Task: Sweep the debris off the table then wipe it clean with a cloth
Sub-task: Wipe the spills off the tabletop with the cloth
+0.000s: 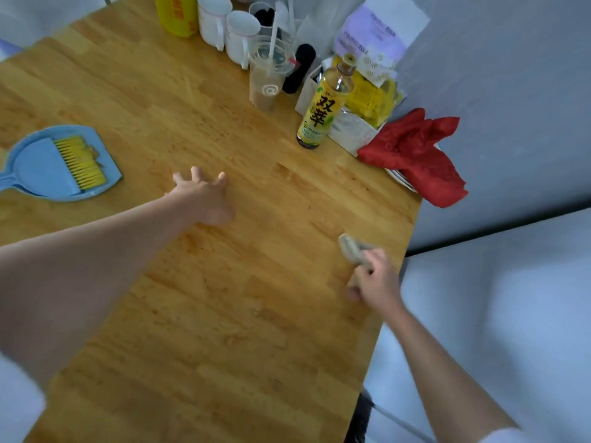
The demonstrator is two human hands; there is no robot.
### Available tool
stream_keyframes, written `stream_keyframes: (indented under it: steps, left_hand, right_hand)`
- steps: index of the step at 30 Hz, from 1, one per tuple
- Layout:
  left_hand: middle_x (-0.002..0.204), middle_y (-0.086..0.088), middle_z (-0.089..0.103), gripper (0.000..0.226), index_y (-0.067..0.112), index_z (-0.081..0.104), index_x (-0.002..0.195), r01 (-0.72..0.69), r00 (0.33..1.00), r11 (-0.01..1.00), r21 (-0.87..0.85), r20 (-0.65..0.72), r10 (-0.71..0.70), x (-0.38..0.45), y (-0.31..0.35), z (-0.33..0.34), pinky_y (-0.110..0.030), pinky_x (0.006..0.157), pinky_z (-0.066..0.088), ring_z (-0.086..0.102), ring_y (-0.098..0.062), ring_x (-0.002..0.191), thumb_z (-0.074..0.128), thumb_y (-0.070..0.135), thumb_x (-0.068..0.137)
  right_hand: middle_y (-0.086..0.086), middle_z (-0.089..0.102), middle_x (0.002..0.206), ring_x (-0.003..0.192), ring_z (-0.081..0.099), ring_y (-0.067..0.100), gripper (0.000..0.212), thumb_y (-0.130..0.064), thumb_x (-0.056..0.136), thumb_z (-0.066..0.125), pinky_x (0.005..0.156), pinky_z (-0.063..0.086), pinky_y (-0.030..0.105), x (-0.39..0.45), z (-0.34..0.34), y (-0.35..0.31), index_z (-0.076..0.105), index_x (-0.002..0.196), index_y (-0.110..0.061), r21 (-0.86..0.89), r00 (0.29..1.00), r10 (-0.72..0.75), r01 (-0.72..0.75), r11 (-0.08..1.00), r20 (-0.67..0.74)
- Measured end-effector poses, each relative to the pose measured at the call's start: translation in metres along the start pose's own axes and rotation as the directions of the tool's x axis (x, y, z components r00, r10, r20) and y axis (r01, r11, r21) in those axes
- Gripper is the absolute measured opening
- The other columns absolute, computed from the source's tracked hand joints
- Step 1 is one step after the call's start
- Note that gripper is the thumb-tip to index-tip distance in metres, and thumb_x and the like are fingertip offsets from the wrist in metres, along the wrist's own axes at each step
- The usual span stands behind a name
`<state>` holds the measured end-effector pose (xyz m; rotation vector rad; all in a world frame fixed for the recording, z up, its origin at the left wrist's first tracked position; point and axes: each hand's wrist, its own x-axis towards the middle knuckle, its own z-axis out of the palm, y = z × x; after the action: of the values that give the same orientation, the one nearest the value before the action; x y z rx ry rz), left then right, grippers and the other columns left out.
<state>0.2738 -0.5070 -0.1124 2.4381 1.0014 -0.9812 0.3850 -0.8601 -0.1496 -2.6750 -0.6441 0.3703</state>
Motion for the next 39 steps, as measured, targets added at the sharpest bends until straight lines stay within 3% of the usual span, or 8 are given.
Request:
stream_keyframes:
  steps: [6,12,15,19,24,28,35,39]
  left_hand:
    - [0.164,-0.007,-0.013,0.08,0.045,0.002,0.154,-0.078,0.991,0.995,-0.056,-0.113,0.071,-0.041,0.028,0.041,-0.062,0.114,0.022,-0.005,-0.047,0.147,0.049,0.062,0.091]
    - [0.163,-0.008,-0.017,0.096,0.051,-0.002,0.152,-0.093,0.994,0.994,-0.053,-0.068,0.089,-0.06,0.043,0.072,-0.064,0.113,0.024,-0.008,-0.049,0.146,0.063,0.064,0.083]
    - [0.162,-0.008,-0.018,0.1,0.051,-0.002,0.152,-0.086,0.995,0.996,-0.036,-0.062,0.084,-0.059,0.046,0.072,-0.065,0.113,0.022,-0.007,-0.05,0.146,0.066,0.065,0.08]
    - [0.162,-0.008,-0.02,0.101,0.05,-0.003,0.153,-0.067,0.996,0.997,-0.04,-0.058,0.064,-0.06,0.046,0.071,-0.065,0.114,0.022,-0.01,-0.05,0.146,0.067,0.063,0.081]
    - [0.162,-0.007,-0.022,0.102,0.05,-0.002,0.152,-0.066,0.996,0.996,-0.061,-0.062,0.062,-0.055,0.047,0.076,-0.065,0.113,0.022,-0.012,-0.05,0.146,0.069,0.06,0.08]
    - [0.162,-0.006,-0.022,0.101,0.05,-0.001,0.152,-0.071,0.995,0.996,-0.059,-0.071,0.067,-0.054,0.045,0.077,-0.065,0.113,0.022,-0.012,-0.05,0.146,0.069,0.061,0.08]
    - [0.161,-0.006,-0.023,0.102,0.051,-0.001,0.152,-0.091,0.994,0.992,-0.085,-0.061,0.086,-0.053,0.042,0.078,-0.068,0.113,0.017,-0.016,-0.05,0.145,0.07,0.06,0.079]
    - [0.161,-0.007,-0.024,0.102,0.05,-0.003,0.153,-0.094,0.995,0.992,-0.083,-0.051,0.09,-0.056,0.044,0.075,-0.068,0.114,0.015,-0.017,-0.05,0.145,0.069,0.059,0.081]
  right_hand:
    - [-0.012,0.048,0.117,0.086,0.053,0.008,0.036,-0.019,0.097,0.05,0.071,0.042,0.025,-0.09,0.028,-0.036,0.065,0.129,-0.021,0.148,0.727,-0.501,0.494,0.857,0.47]
    - [0.002,0.051,0.12,0.083,0.055,0.019,0.023,-0.016,0.1,0.05,0.062,0.037,0.028,-0.018,-0.007,0.007,0.064,0.115,-0.006,-0.015,0.976,0.191,-0.193,0.981,-0.1]
    - [-0.014,0.046,0.113,0.072,0.064,0.012,0.019,-0.017,0.1,0.051,0.055,0.047,0.02,-0.066,0.014,-0.024,0.064,0.114,-0.015,0.116,0.978,-0.163,0.149,0.982,0.13]
    - [-0.012,0.052,0.106,0.089,0.046,0.007,0.029,-0.023,0.093,0.056,0.074,0.032,0.021,-0.121,0.023,-0.014,0.073,0.117,-0.027,0.21,0.691,-0.566,0.534,0.819,0.45]
    - [-0.015,0.05,0.11,0.071,0.056,0.003,0.031,-0.021,0.095,0.047,0.063,0.045,0.024,-0.025,-0.023,0.051,0.069,0.116,-0.022,0.048,0.975,-0.193,0.189,0.981,0.109]
    - [-0.001,0.049,0.125,0.052,0.067,0.003,0.03,-0.011,0.102,0.047,0.048,0.051,0.019,0.014,-0.035,0.042,0.059,0.129,-0.008,0.16,0.989,0.14,-0.132,0.978,-0.041]
    - [-0.032,0.043,0.102,0.082,0.054,0.001,0.033,-0.022,0.09,0.055,0.067,0.043,0.01,-0.15,0.008,0.028,0.07,0.117,-0.033,0.183,0.824,-0.397,0.352,0.918,0.405]
    - [-0.014,0.048,0.112,0.074,0.061,0.009,0.027,-0.011,0.095,0.05,0.06,0.047,0.021,-0.091,-0.013,0.051,0.067,0.116,-0.019,0.112,0.977,-0.144,0.127,0.986,0.159]
